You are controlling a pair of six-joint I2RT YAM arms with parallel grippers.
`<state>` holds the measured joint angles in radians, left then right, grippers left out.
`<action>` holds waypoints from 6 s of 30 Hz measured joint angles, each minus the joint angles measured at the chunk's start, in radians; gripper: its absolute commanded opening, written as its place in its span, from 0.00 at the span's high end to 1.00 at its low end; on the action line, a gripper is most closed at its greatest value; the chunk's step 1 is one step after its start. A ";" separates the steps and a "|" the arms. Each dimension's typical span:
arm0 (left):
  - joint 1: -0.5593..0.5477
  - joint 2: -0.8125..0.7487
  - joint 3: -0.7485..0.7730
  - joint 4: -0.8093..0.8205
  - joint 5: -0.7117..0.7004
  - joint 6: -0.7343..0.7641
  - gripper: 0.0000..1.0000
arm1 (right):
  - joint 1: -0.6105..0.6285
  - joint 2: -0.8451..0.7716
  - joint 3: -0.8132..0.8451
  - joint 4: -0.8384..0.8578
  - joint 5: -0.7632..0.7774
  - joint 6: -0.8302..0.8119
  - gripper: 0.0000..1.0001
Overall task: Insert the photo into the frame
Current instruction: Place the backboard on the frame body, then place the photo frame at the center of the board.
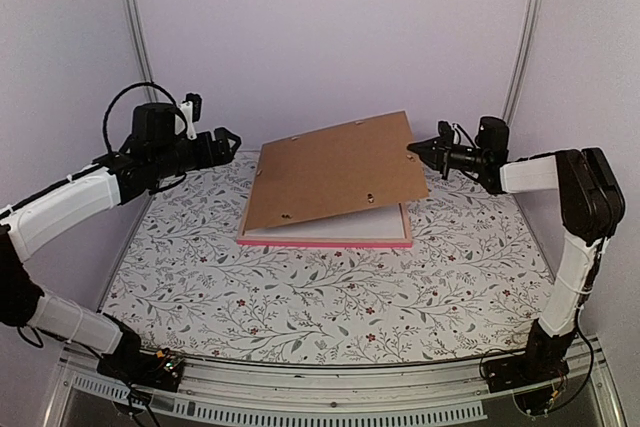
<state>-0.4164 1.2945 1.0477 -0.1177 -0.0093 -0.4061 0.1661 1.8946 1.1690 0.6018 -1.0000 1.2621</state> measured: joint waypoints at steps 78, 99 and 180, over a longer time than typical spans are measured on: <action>0.106 0.224 -0.048 0.148 0.159 -0.117 0.04 | 0.023 0.405 0.197 0.107 0.044 -0.002 1.00; 0.106 0.266 -0.058 0.161 0.185 -0.115 0.04 | 0.034 0.420 0.199 0.034 0.080 -0.079 0.78; 0.142 0.700 0.108 0.142 0.239 -0.103 0.11 | 0.089 0.309 0.382 -0.713 0.565 -0.751 0.47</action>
<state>-0.2741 1.9945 1.1553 0.0242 0.2295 -0.5095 0.2554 2.2032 1.5509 -0.1112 -0.4351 0.5114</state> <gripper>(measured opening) 0.928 0.548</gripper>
